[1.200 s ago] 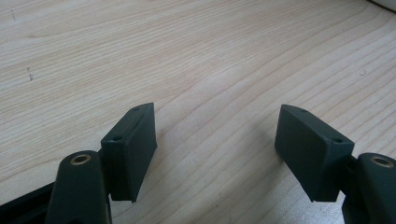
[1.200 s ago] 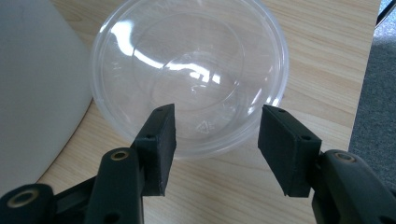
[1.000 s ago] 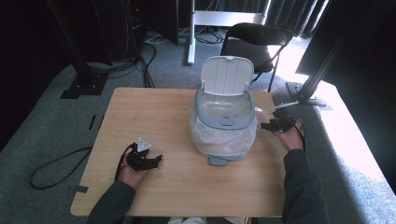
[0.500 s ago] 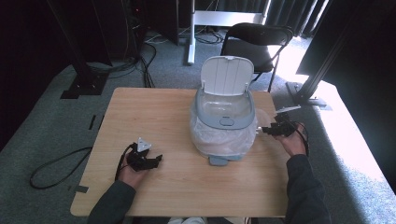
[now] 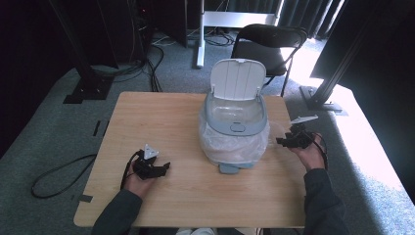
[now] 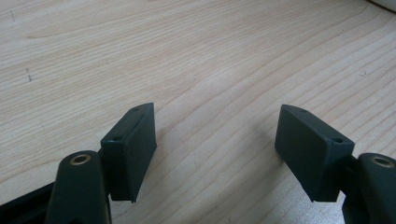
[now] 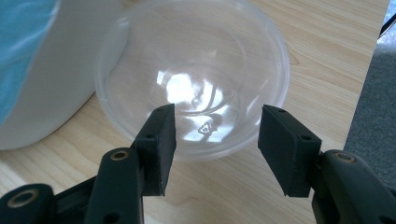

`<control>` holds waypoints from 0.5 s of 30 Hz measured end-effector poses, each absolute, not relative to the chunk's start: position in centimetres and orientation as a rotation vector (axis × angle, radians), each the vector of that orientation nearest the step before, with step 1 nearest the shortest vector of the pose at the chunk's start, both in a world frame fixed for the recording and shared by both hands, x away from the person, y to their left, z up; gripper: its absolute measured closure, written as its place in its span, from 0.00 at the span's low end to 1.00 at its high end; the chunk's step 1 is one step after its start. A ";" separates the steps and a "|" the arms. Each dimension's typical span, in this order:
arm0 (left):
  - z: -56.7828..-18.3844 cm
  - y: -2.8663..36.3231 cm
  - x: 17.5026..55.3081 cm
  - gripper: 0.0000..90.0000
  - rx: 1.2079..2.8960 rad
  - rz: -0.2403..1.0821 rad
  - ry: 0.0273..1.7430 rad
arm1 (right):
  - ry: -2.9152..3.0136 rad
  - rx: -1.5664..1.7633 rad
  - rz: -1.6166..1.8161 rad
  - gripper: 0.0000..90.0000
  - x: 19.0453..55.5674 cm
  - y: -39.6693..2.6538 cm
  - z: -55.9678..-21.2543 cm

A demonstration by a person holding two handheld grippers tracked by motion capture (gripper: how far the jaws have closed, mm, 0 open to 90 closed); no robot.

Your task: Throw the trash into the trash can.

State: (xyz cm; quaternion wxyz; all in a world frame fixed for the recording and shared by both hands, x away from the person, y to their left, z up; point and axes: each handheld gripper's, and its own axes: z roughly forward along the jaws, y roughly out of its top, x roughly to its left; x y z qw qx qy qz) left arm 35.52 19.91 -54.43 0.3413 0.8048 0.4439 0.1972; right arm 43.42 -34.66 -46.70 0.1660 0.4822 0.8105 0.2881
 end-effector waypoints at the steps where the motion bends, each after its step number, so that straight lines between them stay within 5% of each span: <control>1: -54.4 19.9 35.5 0.33 2.093 0.513 1.155 | 2.306 1.373 0.822 0.51 43.2 -34.6 -46.7; 10: -54.4 19.9 35.5 0.33 2.092 0.513 1.156 | 2.267 1.311 0.881 0.51 41.4 -33.9 -46.5; 15: -54.4 19.9 35.5 0.33 2.093 0.513 1.155 | 2.255 1.285 0.902 0.62 41.3 -33.1 -47.0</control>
